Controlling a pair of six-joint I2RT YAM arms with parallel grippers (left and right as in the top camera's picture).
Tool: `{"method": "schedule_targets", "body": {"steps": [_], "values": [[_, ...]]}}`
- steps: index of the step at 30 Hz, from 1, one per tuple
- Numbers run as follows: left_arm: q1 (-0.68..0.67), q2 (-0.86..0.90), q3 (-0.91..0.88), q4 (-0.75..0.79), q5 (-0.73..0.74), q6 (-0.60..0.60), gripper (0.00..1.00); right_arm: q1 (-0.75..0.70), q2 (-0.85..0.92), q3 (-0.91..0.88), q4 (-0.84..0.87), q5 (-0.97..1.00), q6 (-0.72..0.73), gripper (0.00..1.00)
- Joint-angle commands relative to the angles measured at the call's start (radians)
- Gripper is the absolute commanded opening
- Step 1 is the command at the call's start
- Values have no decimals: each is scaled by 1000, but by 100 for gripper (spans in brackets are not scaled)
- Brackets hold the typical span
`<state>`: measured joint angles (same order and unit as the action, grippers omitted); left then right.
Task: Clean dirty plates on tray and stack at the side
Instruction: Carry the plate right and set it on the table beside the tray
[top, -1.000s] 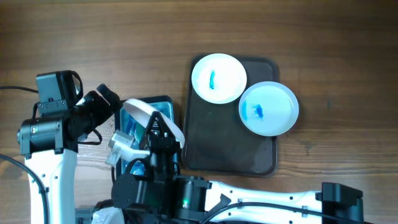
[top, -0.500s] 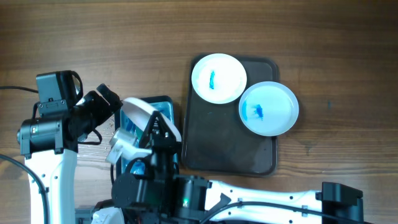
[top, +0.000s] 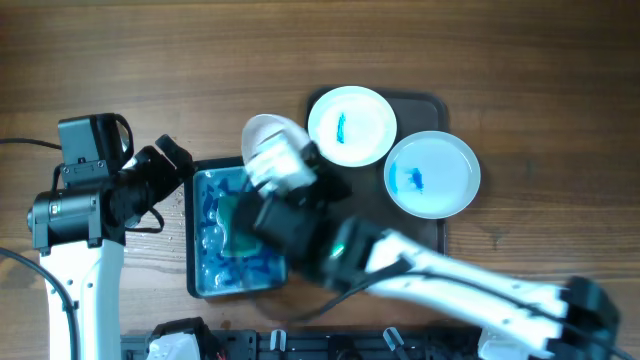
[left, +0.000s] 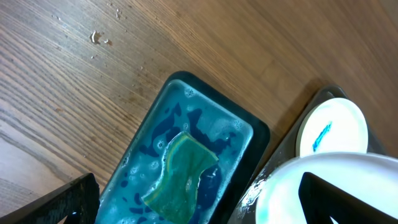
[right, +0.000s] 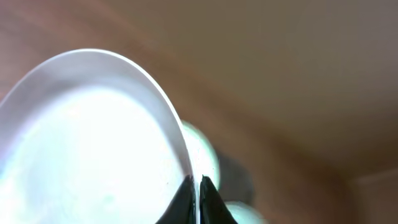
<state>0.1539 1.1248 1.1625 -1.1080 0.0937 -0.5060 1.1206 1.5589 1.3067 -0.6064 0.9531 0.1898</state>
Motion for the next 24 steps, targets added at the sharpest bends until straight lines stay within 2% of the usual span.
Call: {"method": "schedule_targets", "body": {"steps": [1,5,7,11,16,21,24], "values": [[8,-3,15,-1,-17,5,100,-199,-149,17,-142,-481,367,4],[8,-3,15,-1,-17,5,100,-480,-311,17,-307,-639,531,4],[8,-3,15,-1,-17,5,100,-623,-371,17,-359,-690,554,4],[8,-3,15,-1,-17,5,100,-990,-440,16,-447,-738,542,4],[8,-3,15,-1,-17,5,100,-1414,-389,-4,-497,-808,452,4],[8,-3,15,-1,-17,5,100,-1630,-257,-51,-463,-853,411,4],[8,-3,15,-1,-17,5,100,-1671,-175,-59,-445,-829,397,4]]}}
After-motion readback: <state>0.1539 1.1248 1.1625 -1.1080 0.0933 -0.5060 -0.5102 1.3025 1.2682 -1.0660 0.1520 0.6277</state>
